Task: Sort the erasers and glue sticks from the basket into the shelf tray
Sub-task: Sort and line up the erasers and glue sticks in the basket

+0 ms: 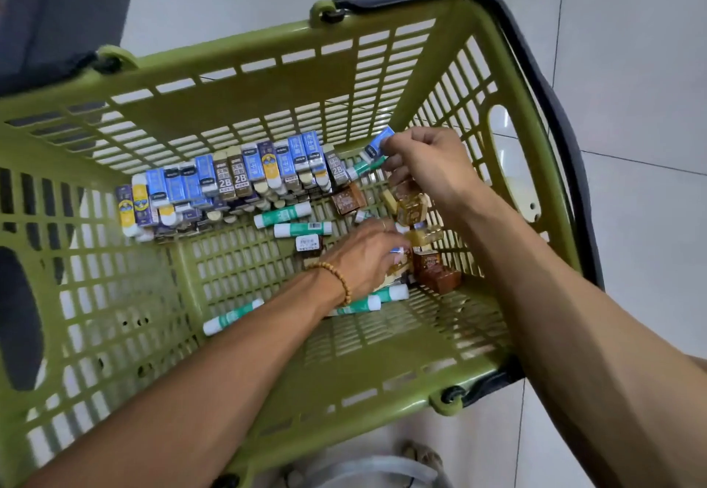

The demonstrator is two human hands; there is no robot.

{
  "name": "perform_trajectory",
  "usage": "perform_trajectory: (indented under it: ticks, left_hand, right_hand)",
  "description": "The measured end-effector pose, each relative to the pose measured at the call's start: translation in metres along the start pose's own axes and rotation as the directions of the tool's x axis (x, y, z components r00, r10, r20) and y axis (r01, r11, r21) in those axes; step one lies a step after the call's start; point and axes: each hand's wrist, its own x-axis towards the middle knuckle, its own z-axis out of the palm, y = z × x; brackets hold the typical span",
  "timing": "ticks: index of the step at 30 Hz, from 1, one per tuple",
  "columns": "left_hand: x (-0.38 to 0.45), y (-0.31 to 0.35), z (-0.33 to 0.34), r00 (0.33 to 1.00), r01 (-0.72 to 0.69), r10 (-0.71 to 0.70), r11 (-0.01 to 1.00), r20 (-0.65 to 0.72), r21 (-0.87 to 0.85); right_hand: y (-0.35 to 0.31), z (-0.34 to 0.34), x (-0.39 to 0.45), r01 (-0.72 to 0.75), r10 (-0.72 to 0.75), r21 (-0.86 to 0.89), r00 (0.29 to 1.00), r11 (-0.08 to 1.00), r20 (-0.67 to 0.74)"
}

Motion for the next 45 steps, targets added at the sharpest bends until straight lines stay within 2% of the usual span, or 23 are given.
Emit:
perform_trajectory:
  ticks: [3,8,14,16,18,20,26,27,31,38,45]
  left_hand:
    - [0.016,0.0,-0.004,0.999,0.025,-0.025,1.0,0.035,0.009]
    - [0.011,-0.009,-0.024,0.965,0.032,-0.067,0.99,0.252,0.138]
    - [-0.021,-0.03,-0.043,0.924,0.097,-0.18,0.964,0.337,0.249]
    - [-0.027,-0.033,-0.045,0.938,0.157,-0.204,0.971,0.282,0.18]
    - [-0.026,-0.029,-0.043,0.957,0.225,-0.229,0.973,0.176,0.041]
    - [-0.021,-0.022,-0.038,0.964,0.239,-0.231,0.97,0.131,-0.045]
    - [-0.02,-0.015,-0.02,0.956,0.197,-0.21,0.977,0.202,0.085]
    - [-0.02,-0.015,-0.019,0.958,0.22,-0.224,0.975,0.178,0.043]
    - [-0.002,-0.005,-0.013,0.946,0.314,-0.322,0.892,0.029,-0.325]
    - [0.016,0.009,0.028,0.936,0.352,-0.335,0.9,0.108,-0.257]
    - [0.022,0.0,0.014,0.877,0.398,-0.32,0.902,0.358,-0.167]
  right_hand:
    - [0.0,-0.003,0.0,0.01,-0.01,-0.005,1.0,1.0,0.004]
    - [0.0,-0.004,0.002,-0.003,0.002,0.034,1.0,0.999,0.029]
    - [-0.001,-0.005,0.005,0.006,-0.007,0.025,1.0,1.0,0.027]
    - [0.0,-0.005,0.008,0.013,-0.013,0.003,1.0,1.0,0.018]
    - [0.001,-0.005,0.008,0.019,-0.019,-0.019,1.0,1.0,0.015]
    - [0.002,-0.005,0.008,0.024,-0.024,-0.027,1.0,0.999,0.006]
    - [0.0,-0.005,0.004,0.029,-0.029,-0.043,1.0,0.999,0.009]
    - [0.0,-0.005,0.004,0.03,-0.03,-0.044,1.0,0.999,0.01]
    - [0.002,-0.004,0.006,0.027,-0.027,-0.05,1.0,0.998,-0.01]
    - [0.003,-0.004,0.007,0.01,-0.01,-0.063,1.0,0.998,0.003]
    - [0.005,-0.005,0.002,0.004,-0.005,-0.063,1.0,0.998,-0.013]
